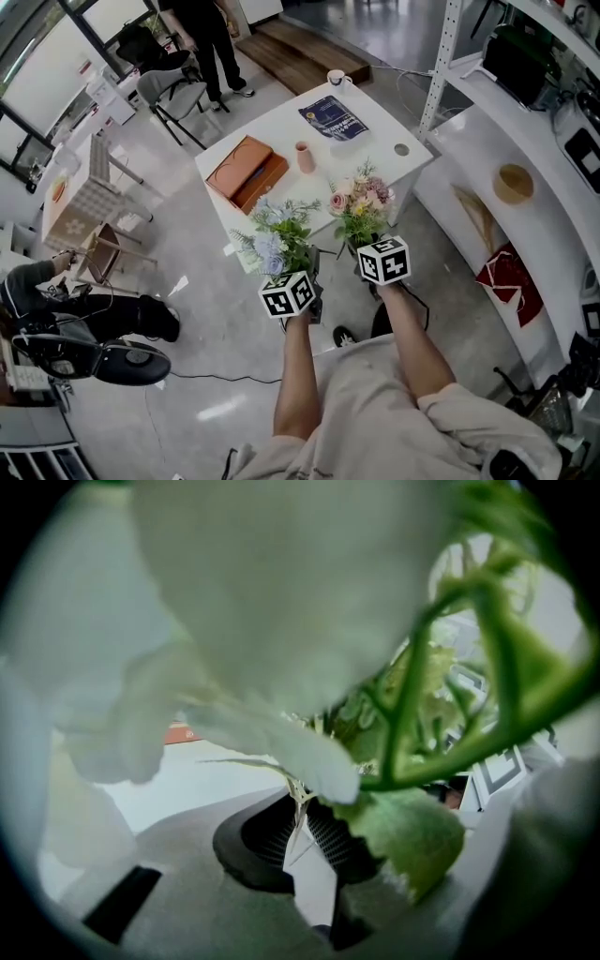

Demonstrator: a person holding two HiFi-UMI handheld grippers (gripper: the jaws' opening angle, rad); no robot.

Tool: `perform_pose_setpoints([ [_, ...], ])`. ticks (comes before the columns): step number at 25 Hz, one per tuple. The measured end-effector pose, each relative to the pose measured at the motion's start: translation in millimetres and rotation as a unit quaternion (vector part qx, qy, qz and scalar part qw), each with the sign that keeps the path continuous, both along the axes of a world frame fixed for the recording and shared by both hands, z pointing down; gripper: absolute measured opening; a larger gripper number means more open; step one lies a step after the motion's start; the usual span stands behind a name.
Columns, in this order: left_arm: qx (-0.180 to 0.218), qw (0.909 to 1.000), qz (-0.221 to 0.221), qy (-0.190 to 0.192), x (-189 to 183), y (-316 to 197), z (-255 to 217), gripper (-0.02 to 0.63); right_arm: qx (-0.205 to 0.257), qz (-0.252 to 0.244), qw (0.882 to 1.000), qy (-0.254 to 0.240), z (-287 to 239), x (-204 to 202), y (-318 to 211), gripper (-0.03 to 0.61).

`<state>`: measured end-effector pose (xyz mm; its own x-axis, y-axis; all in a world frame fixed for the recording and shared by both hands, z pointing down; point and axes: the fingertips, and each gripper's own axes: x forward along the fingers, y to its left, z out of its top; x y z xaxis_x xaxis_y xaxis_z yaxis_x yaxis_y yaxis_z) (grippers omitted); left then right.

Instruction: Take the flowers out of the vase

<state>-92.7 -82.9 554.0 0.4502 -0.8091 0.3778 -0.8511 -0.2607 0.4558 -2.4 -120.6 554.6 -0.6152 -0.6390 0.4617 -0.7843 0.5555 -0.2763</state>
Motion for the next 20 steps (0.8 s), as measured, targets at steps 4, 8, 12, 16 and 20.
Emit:
perform_pose_setpoints([
  [4,0.003,0.9999,0.01,-0.002,3.4,-2.8,-1.6,0.046,0.006,0.001,1.0,-0.001,-2.4,-0.1,-2.1,0.038],
  [8,0.007,0.9999,0.012,-0.002,2.7,-5.7,-4.2,0.046,0.007,0.0,1.0,0.001,-2.9,-2.8,-3.4,0.038],
  [12,0.009,0.9998,0.015,-0.002,3.5,-8.4,-5.2,0.046,0.011,-0.001,1.0,0.003,-5.2,-4.6,-5.2,0.038],
  [16,0.008,0.9999,0.014,-0.001,2.9,-8.2,-4.0,0.046,0.012,-0.004,1.0,0.005,-4.5,-5.1,-5.3,0.038],
  [20,0.006,0.9999,0.012,0.001,1.1,-7.8,-2.0,0.046,0.01,-0.007,1.0,0.007,-2.6,-6.2,-5.4,0.038],
])
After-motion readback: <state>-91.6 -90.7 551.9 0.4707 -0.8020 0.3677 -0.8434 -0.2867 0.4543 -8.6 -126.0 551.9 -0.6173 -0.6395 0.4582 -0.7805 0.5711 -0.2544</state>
